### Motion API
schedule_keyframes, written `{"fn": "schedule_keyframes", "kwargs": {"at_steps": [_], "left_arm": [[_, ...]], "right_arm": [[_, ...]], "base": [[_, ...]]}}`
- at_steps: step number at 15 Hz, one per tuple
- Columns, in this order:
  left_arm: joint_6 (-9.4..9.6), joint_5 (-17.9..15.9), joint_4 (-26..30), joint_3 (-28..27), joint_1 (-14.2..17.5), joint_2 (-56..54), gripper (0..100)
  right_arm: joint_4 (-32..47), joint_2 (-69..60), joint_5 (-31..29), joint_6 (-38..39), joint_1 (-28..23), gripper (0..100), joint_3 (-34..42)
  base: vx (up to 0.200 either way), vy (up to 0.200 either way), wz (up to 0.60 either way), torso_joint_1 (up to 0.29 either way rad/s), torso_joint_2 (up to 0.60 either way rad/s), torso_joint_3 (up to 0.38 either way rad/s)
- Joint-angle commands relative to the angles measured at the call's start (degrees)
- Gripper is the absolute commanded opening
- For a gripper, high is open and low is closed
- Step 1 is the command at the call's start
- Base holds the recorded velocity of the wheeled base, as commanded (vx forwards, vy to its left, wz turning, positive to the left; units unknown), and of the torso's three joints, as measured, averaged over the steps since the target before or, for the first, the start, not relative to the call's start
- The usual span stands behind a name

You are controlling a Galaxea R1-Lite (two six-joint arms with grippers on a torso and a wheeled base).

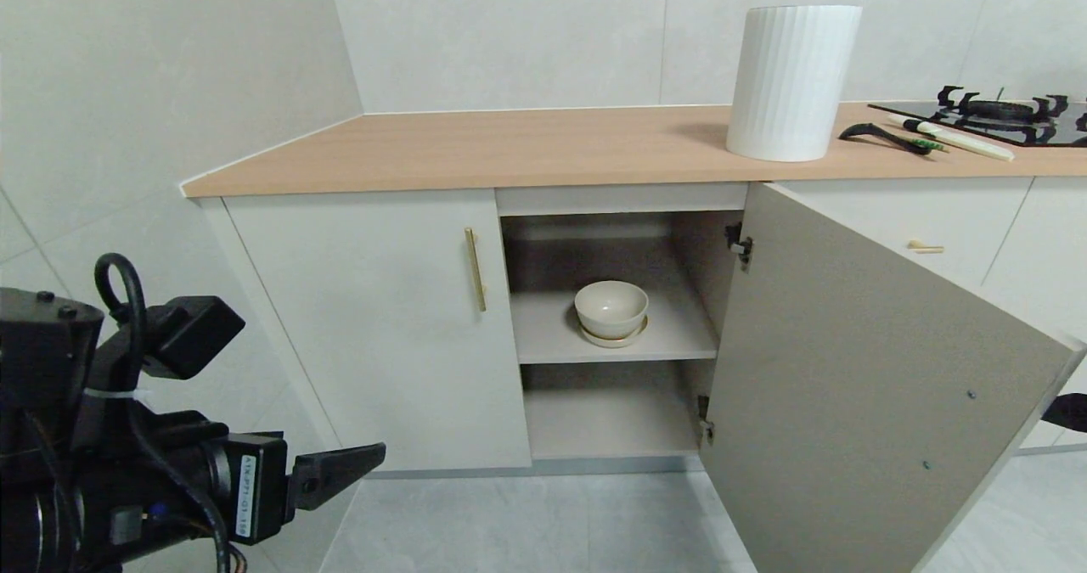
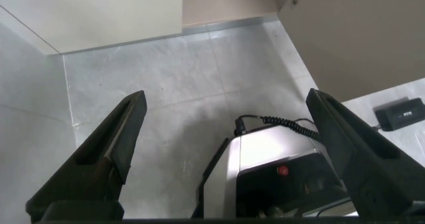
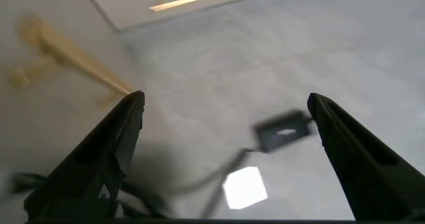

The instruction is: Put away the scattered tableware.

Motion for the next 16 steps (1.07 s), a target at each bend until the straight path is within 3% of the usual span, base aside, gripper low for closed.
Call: {"fn": "schedule_keyframes", "kwargs": {"at_steps": [1, 5, 16], "left_arm": [[-0.04, 0.0, 0.0, -0.1, 0.0, 0.0, 100], [-0.04, -0.1, 0.0, -0.2, 0.0, -0.1, 100], [-0.12, -0.1, 0.0, -0.4, 0.1, -0.3, 100]], "right_arm": [[-0.4, 3.5, 0.8, 0.5, 0.1, 100, 0.0], [-0.3, 3.4, 4.8, 1.0, 1.5, 100, 0.1], [-0.5, 4.2, 5.1, 15.4, 22.1, 100, 0.3]], "base": [[0.0, 0.0, 0.0, 0.0, 0.0, 0.0], [0.0, 0.0, 0.0, 0.0, 0.0, 0.0], [0.0, 0.0, 0.0, 0.0, 0.0, 0.0]]}}
